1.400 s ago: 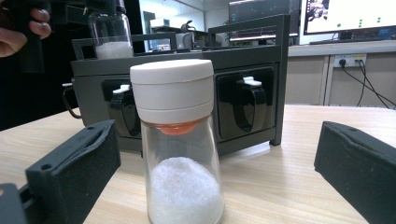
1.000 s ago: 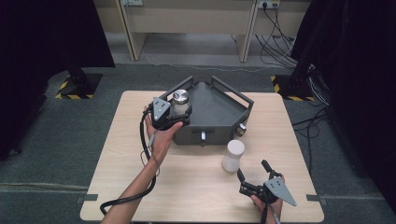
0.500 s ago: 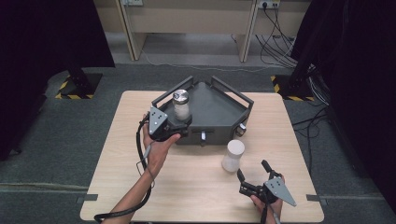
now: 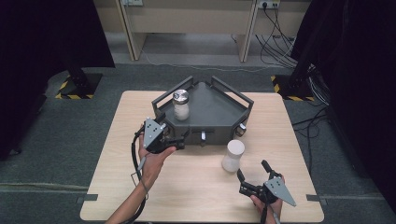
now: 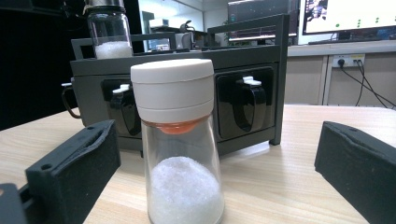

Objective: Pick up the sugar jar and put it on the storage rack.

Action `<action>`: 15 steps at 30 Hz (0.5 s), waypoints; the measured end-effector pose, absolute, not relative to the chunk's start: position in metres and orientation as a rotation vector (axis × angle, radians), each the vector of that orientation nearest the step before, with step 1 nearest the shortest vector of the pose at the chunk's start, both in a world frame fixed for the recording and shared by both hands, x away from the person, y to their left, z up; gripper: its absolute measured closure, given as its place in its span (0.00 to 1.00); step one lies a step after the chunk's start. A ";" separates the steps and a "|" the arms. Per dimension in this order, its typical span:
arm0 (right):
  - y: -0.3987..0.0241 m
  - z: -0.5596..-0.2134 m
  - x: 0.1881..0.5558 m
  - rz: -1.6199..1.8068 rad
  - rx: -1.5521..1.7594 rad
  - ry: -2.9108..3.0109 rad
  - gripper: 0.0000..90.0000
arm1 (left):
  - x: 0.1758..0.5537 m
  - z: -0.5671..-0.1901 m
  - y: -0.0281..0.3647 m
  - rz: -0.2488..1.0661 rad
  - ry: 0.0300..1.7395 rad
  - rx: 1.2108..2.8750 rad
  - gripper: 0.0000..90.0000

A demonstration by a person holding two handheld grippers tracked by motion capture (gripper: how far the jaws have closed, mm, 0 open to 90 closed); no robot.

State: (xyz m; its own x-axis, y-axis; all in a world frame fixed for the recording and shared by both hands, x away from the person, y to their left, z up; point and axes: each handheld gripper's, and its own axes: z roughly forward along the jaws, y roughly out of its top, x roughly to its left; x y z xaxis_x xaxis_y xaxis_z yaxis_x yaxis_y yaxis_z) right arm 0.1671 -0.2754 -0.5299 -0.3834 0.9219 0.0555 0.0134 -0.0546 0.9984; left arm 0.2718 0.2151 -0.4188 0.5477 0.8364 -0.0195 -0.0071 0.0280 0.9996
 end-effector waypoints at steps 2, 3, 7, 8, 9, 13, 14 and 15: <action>-0.275 -0.530 0.167 1.537 1.042 1.469 0.01 | 0.268 -0.423 0.217 0.771 0.771 1.398 0.00; -0.275 -0.530 0.167 1.537 1.043 1.468 0.01 | 0.266 -0.425 0.219 0.772 0.769 1.399 0.00; -0.275 -0.530 0.167 1.536 1.042 1.470 0.01 | 0.261 -0.433 0.222 0.764 0.773 1.388 0.00; -0.275 -0.530 0.167 1.536 1.042 1.469 0.01 | 0.260 -0.435 0.223 0.764 0.770 1.387 0.00; -0.275 -0.530 0.167 1.536 1.042 1.470 0.01 | 0.259 -0.437 0.223 0.766 0.766 1.386 0.00; -0.275 -0.530 0.167 1.536 1.043 1.469 0.01 | 0.256 -0.446 0.225 0.776 0.746 1.387 0.00; -0.275 -0.530 0.167 1.536 1.043 1.468 0.01 | 0.256 -0.448 0.225 0.772 0.747 1.387 0.00; -0.275 -0.530 0.167 1.537 1.043 1.468 0.01 | 0.255 -0.450 0.226 0.769 0.748 1.387 0.00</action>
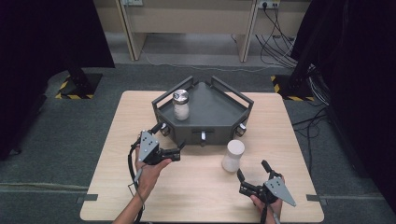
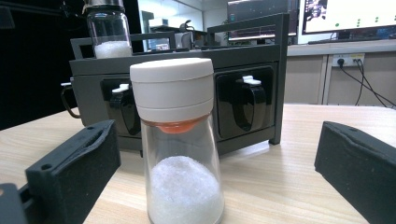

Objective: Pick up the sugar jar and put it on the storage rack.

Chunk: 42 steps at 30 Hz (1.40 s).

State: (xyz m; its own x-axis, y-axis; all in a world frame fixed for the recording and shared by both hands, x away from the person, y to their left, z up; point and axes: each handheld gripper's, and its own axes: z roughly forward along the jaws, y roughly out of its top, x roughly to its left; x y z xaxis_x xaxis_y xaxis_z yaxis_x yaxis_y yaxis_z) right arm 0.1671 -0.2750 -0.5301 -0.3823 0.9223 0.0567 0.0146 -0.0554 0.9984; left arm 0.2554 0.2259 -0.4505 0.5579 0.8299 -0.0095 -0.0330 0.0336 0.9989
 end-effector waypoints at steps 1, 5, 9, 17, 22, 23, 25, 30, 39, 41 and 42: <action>-0.275 -0.530 0.167 1.536 1.042 1.469 0.01 | 0.255 -0.453 0.226 0.767 0.746 1.384 0.00; -0.275 -0.530 0.167 1.536 1.042 1.469 0.01 | 0.253 -0.461 0.230 0.756 0.742 1.373 0.00; -0.275 -0.530 0.167 1.536 1.042 1.470 0.01 | 0.251 -0.466 0.234 0.756 0.740 1.374 0.00; -0.275 -0.530 0.167 1.537 1.039 1.472 0.01 | 0.244 -0.473 0.245 0.765 0.733 1.370 0.00; -0.275 -0.530 0.167 1.537 1.039 1.468 0.01 | 0.236 -0.480 0.255 0.776 0.737 1.370 0.00; -0.275 -0.530 0.167 1.536 1.039 1.469 0.01 | 0.234 -0.482 0.256 0.777 0.740 1.367 0.00; -0.275 -0.530 0.167 1.536 1.038 1.470 0.01 | 0.230 -0.486 0.259 0.779 0.744 1.364 0.00; -0.275 -0.530 0.166 1.537 1.037 1.470 0.01 | 0.223 -0.494 0.264 0.778 0.750 1.365 0.00; -0.274 -0.529 0.166 1.533 1.033 1.473 0.01 | 0.213 -0.510 0.268 0.781 0.755 1.377 0.00; -0.275 -0.530 0.166 1.534 1.032 1.472 0.01 | 0.211 -0.515 0.269 0.785 0.761 1.380 0.00; -0.275 -0.530 0.166 1.533 1.031 1.472 0.01 | 0.210 -0.517 0.269 0.782 0.769 1.379 0.00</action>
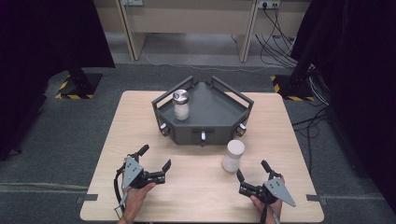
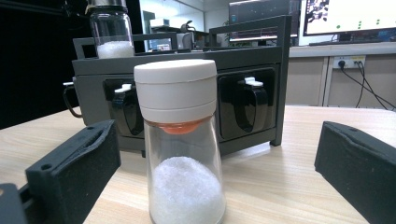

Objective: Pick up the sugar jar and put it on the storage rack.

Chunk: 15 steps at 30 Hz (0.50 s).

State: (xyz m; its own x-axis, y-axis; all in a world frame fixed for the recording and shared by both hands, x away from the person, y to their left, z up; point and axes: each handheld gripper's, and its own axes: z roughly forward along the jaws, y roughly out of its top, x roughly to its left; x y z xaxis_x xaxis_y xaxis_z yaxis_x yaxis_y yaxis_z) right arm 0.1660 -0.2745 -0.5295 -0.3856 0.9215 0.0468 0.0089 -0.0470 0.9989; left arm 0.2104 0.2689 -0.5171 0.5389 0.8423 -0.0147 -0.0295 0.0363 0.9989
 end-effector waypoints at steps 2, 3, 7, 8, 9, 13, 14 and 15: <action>-0.275 -0.529 0.166 1.534 1.030 1.471 0.01 | 0.209 -0.520 0.270 0.782 0.777 1.382 0.00; -0.275 -0.529 0.166 1.534 1.030 1.470 0.01 | 0.209 -0.522 0.270 0.784 0.778 1.381 0.00; -0.275 -0.529 0.166 1.535 1.028 1.472 0.01 | 0.207 -0.525 0.272 0.792 0.777 1.370 0.00; -0.275 -0.529 0.166 1.535 1.027 1.473 0.01 | 0.206 -0.525 0.272 0.795 0.775 1.371 0.00; -0.275 -0.529 0.166 1.534 1.027 1.474 0.01 | 0.206 -0.526 0.271 0.797 0.773 1.372 0.00; -0.275 -0.530 0.167 1.538 1.026 1.476 0.01 | 0.205 -0.527 0.271 0.807 0.765 1.380 0.00; -0.275 -0.530 0.168 1.539 1.027 1.477 0.01 | 0.205 -0.527 0.271 0.808 0.764 1.379 0.00; -0.275 -0.530 0.168 1.541 1.027 1.478 0.01 | 0.204 -0.527 0.271 0.809 0.763 1.378 0.00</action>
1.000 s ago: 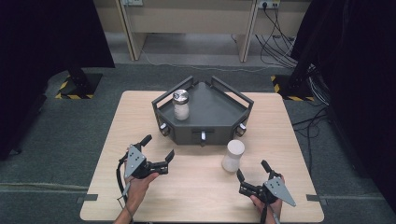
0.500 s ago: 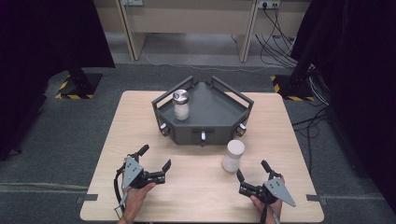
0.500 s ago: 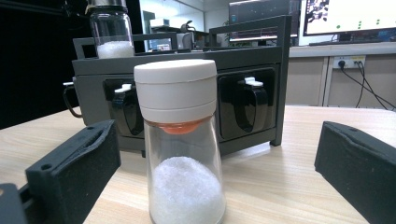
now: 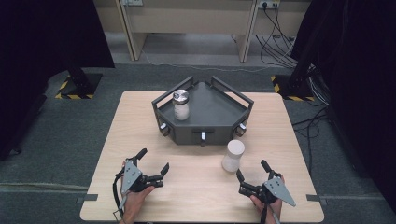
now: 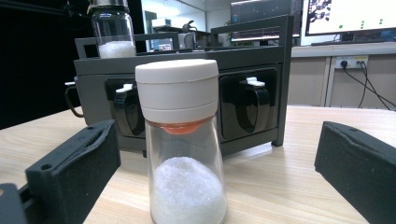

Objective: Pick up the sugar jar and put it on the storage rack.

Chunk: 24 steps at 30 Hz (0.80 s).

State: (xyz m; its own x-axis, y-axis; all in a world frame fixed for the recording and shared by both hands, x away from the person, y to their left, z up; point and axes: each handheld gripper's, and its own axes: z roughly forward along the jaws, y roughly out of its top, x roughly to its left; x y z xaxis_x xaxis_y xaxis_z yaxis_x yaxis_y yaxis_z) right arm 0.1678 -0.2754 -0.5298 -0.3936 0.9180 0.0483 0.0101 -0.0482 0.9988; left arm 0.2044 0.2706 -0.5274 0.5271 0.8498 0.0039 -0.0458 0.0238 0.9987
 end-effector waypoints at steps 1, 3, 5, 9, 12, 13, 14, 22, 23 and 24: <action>-0.275 -0.530 0.168 1.541 1.026 1.480 0.01 | 0.204 -0.528 0.270 0.810 0.762 1.376 0.00; -0.275 -0.530 0.168 1.541 1.020 1.484 0.01 | 0.205 -0.528 0.270 0.810 0.758 1.375 0.00; -0.275 -0.530 0.168 1.542 1.017 1.484 0.01 | 0.205 -0.528 0.270 0.808 0.756 1.376 0.00; -0.276 -0.530 0.168 1.545 1.021 1.482 0.01 | 0.206 -0.529 0.269 0.805 0.757 1.375 0.00; -0.276 -0.530 0.168 1.545 1.024 1.479 0.01 | 0.206 -0.530 0.270 0.800 0.756 1.379 0.00; -0.276 -0.530 0.168 1.544 1.022 1.478 0.01 | 0.206 -0.530 0.270 0.798 0.756 1.380 0.00; -0.276 -0.530 0.167 1.544 1.022 1.477 0.01 | 0.205 -0.530 0.270 0.799 0.754 1.381 0.00; -0.276 -0.530 0.167 1.546 1.021 1.479 0.01 | 0.206 -0.531 0.269 0.793 0.749 1.388 0.00; -0.276 -0.530 0.167 1.544 1.022 1.478 0.01 | 0.206 -0.531 0.269 0.793 0.749 1.389 0.00; -0.276 -0.530 0.167 1.545 1.024 1.477 0.01 | 0.206 -0.531 0.269 0.794 0.748 1.389 0.00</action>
State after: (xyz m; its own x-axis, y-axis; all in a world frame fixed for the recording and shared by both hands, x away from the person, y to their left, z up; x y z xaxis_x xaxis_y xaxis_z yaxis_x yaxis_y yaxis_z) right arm 0.1672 -0.2760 -0.5299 -0.3963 0.9168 0.0489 0.0073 -0.0502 0.9987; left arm 0.2061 0.2690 -0.5311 0.5447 0.8386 0.0065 -0.0430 0.0202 0.9989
